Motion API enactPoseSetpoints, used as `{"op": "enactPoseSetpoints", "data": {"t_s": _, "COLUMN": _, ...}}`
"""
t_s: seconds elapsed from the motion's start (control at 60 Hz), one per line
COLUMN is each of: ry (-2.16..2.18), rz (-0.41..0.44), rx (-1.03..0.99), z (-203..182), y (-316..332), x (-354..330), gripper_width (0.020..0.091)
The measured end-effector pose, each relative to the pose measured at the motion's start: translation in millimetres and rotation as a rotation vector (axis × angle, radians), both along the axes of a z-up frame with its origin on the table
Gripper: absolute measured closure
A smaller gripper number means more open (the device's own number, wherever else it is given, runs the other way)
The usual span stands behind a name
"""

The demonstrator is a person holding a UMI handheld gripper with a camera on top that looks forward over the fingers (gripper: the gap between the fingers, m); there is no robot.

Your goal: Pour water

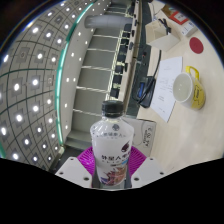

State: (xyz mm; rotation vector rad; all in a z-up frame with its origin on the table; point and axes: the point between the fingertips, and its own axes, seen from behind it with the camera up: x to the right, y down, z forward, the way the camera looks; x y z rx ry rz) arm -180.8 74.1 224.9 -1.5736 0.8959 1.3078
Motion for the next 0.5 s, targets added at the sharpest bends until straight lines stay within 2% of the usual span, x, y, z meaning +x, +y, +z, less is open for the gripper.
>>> {"op": "enactPoseSetpoints", "data": {"t_s": 0.1, "ry": 0.214, "rz": -0.016, "rx": -0.044, "z": -6, "y": 18, "x": 27, "gripper_width": 0.0715}}
{"op": "enactPoseSetpoints", "data": {"t_s": 0.3, "ry": 0.588, "rz": -0.071, "rx": -0.142, "z": -45, "y": 47, "x": 65, "gripper_width": 0.0715}}
{"op": "enactPoseSetpoints", "data": {"t_s": 0.5, "ry": 0.652, "rz": -0.071, "rx": -0.192, "z": -64, "y": 51, "x": 74, "gripper_width": 0.0715}}
